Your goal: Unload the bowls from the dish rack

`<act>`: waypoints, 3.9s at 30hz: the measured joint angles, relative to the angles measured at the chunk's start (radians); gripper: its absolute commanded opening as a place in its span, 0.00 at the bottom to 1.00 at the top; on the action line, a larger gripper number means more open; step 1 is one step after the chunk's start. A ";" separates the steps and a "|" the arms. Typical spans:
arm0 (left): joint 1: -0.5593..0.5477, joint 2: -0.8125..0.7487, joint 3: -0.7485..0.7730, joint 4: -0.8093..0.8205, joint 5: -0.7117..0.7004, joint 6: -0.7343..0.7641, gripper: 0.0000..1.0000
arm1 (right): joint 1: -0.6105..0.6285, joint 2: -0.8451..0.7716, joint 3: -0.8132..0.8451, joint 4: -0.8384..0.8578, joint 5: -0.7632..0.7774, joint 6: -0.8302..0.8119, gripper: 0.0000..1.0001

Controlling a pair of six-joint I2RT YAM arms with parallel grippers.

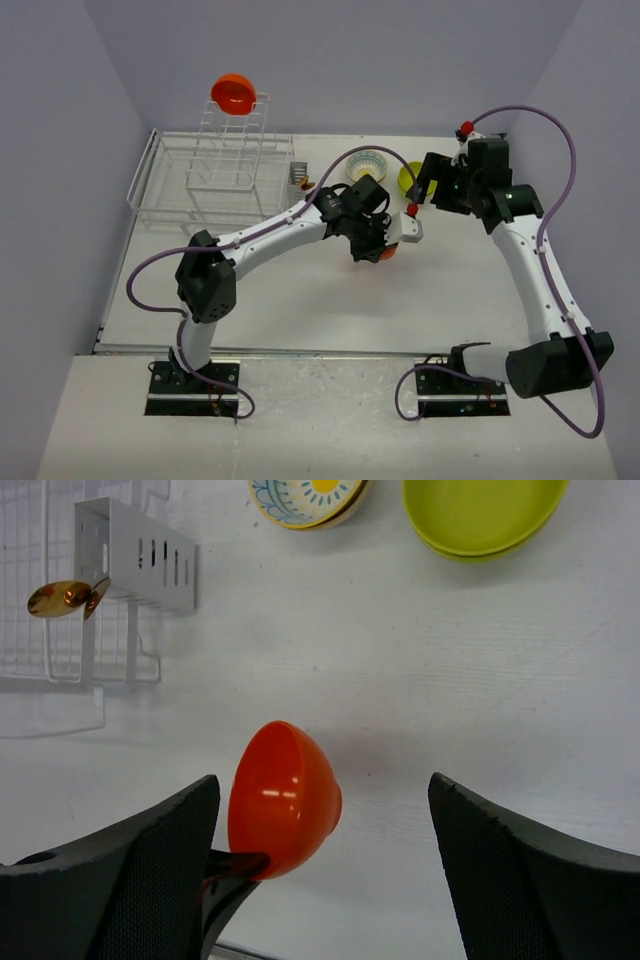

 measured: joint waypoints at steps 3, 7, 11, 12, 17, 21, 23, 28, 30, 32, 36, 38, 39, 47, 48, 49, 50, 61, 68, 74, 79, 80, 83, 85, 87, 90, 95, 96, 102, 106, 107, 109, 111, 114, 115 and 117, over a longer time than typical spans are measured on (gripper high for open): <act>-0.016 -0.008 -0.001 0.034 0.011 0.029 0.00 | 0.009 0.008 -0.018 0.011 -0.003 0.011 0.88; -0.039 -0.057 -0.032 0.104 0.018 0.047 0.00 | -0.014 0.001 -0.062 0.021 -0.022 0.042 0.88; -0.043 -0.126 -0.082 0.147 0.019 0.063 0.00 | -0.085 -0.012 -0.070 0.029 -0.031 0.060 0.86; -0.042 -0.138 -0.084 0.148 0.019 0.067 0.00 | -0.090 -0.010 -0.063 0.026 -0.040 0.058 0.86; -0.041 -0.155 -0.082 0.169 0.021 0.098 0.00 | 0.000 0.095 0.015 -0.008 -0.060 0.022 0.79; -0.040 -0.148 -0.045 0.137 0.018 0.134 0.00 | 0.059 0.166 0.006 -0.032 -0.075 0.005 0.71; -0.040 -0.135 -0.003 0.113 0.010 0.145 0.00 | 0.060 0.176 0.007 -0.039 -0.073 0.003 0.66; -0.040 -0.101 0.056 0.067 -0.029 0.172 0.00 | 0.060 0.176 0.008 -0.047 -0.064 -0.008 0.54; -0.040 -0.091 0.069 0.064 -0.048 0.183 0.00 | 0.061 0.176 0.008 -0.055 -0.059 -0.016 0.43; -0.039 -0.079 0.085 0.047 -0.061 0.194 0.00 | 0.063 0.176 0.008 -0.061 -0.056 -0.020 0.42; -0.039 -0.050 0.112 0.024 -0.074 0.209 0.00 | 0.069 0.177 0.008 -0.061 -0.046 -0.020 0.33; -0.043 -0.035 0.129 0.013 -0.079 0.216 0.00 | 0.071 0.177 0.008 -0.066 -0.026 -0.024 0.19; -0.045 -0.031 0.139 0.013 -0.082 0.228 0.00 | 0.071 0.179 0.007 -0.073 -0.004 -0.040 0.18; -0.045 -0.029 0.153 -0.029 -0.090 0.248 0.00 | 0.074 0.191 0.007 -0.078 0.003 -0.034 0.53; -0.045 -0.029 0.153 -0.035 -0.092 0.249 0.00 | 0.074 0.192 0.007 -0.078 0.003 -0.031 0.54; -0.045 -0.029 0.153 -0.040 -0.093 0.248 0.00 | 0.074 0.192 0.007 -0.078 0.003 -0.030 0.54; -0.044 -0.029 0.153 -0.043 -0.095 0.249 0.00 | 0.074 0.192 0.007 -0.079 0.003 -0.029 0.54; -0.044 -0.014 0.169 -0.044 -0.095 0.267 0.00 | 0.080 0.193 0.004 -0.092 0.017 -0.054 0.00; -0.045 -0.013 0.175 -0.056 -0.103 0.272 0.38 | 0.079 0.192 0.003 -0.090 0.007 -0.056 0.00; -0.040 -0.039 0.098 0.026 -0.222 0.192 1.00 | 0.071 0.201 0.002 -0.037 0.008 -0.014 0.00; -0.029 -0.194 -0.123 0.168 -0.321 0.096 1.00 | 0.054 0.272 -0.031 0.089 0.018 0.055 0.00; -0.027 -0.245 -0.175 0.206 -0.350 0.069 1.00 | 0.052 0.288 -0.048 0.122 0.026 0.073 0.00; -0.019 -0.384 -0.287 0.312 -0.450 -0.021 1.00 | 0.047 0.324 -0.129 0.238 0.030 0.139 0.00; 0.003 -0.490 -0.335 0.375 -0.509 -0.087 1.00 | 0.047 0.349 -0.183 0.317 0.029 0.188 0.00; 0.032 -0.543 -0.335 0.426 -0.570 -0.154 1.00 | 0.047 0.390 -0.198 0.360 0.029 0.224 0.00; 0.116 -0.571 -0.292 0.458 -0.648 -0.323 1.00 | 0.048 0.471 -0.198 0.430 0.029 0.270 0.00; 0.335 -0.575 -0.256 0.467 -0.731 -0.606 1.00 | 0.048 0.599 -0.187 0.467 0.034 0.317 0.01; 0.351 -0.575 -0.256 0.467 -0.761 -0.657 1.00 | 0.048 0.614 -0.187 0.473 0.023 0.332 0.02; 0.359 -0.587 -0.256 0.447 -0.942 -0.898 1.00 | 0.050 0.622 -0.180 0.510 0.032 0.354 0.40; 0.412 -0.597 -0.256 0.454 -0.984 -1.004 1.00 | 0.052 0.615 -0.196 0.518 0.040 0.362 0.60; 0.436 -0.597 -0.255 0.457 -0.979 -1.025 1.00 | 0.053 0.606 -0.205 0.517 0.047 0.362 0.64; 0.495 -0.589 -0.243 0.457 -0.942 -1.078 1.00 | 0.053 0.575 -0.222 0.507 0.056 0.360 0.69; 0.554 -0.567 -0.208 0.460 -0.914 -1.112 1.00 | 0.054 0.526 -0.230 0.488 0.060 0.359 0.71; 0.632 -0.517 -0.137 0.470 -0.830 -1.178 1.00 | 0.054 0.423 -0.230 0.466 0.067 0.355 0.77; 0.657 -0.499 -0.116 0.474 -0.796 -1.212 1.00 | 0.054 0.376 -0.230 0.457 0.073 0.352 0.83; 0.699 -0.468 -0.093 0.488 -0.737 -1.280 1.00 | 0.054 0.272 -0.232 0.441 0.081 0.348 0.93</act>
